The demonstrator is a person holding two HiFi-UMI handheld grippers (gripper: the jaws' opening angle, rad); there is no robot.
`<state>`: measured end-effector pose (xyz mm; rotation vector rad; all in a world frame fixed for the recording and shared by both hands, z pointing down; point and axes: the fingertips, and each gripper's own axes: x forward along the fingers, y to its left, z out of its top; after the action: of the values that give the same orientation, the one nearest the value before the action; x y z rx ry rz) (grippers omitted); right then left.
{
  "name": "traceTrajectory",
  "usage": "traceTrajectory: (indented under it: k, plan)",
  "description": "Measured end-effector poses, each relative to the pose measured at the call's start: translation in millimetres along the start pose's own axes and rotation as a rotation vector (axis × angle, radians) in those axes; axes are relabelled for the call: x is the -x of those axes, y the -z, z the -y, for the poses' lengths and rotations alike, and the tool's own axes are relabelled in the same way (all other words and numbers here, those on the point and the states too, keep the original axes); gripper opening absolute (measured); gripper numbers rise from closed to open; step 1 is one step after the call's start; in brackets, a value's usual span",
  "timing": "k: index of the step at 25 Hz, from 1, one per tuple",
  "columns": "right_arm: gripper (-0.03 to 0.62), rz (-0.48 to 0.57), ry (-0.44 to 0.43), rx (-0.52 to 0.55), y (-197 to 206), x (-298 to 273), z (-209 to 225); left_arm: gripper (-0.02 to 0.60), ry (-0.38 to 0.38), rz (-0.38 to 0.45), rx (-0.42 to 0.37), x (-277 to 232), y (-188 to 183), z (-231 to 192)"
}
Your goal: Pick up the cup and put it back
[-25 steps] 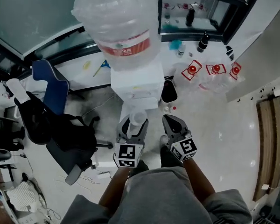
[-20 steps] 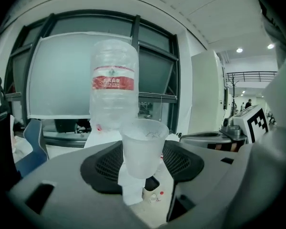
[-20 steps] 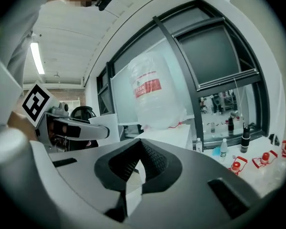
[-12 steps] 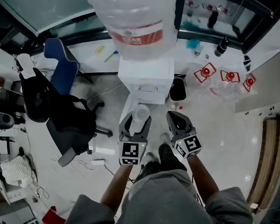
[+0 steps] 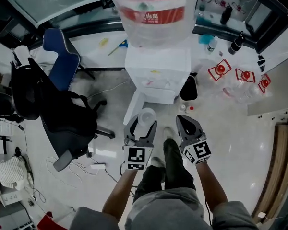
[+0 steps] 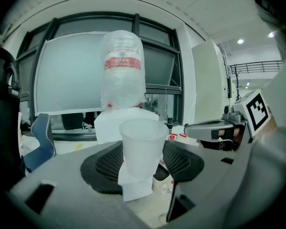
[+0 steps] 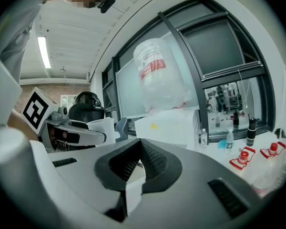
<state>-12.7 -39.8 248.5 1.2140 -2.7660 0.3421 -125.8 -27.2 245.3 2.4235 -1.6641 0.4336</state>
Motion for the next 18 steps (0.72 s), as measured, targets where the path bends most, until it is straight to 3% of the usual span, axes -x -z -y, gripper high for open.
traceTrajectory:
  k: [18]
  plan:
    - [0.009,0.011,-0.054,0.041,146,-97,37,0.259,-0.012,0.001,0.011,-97,170,-31]
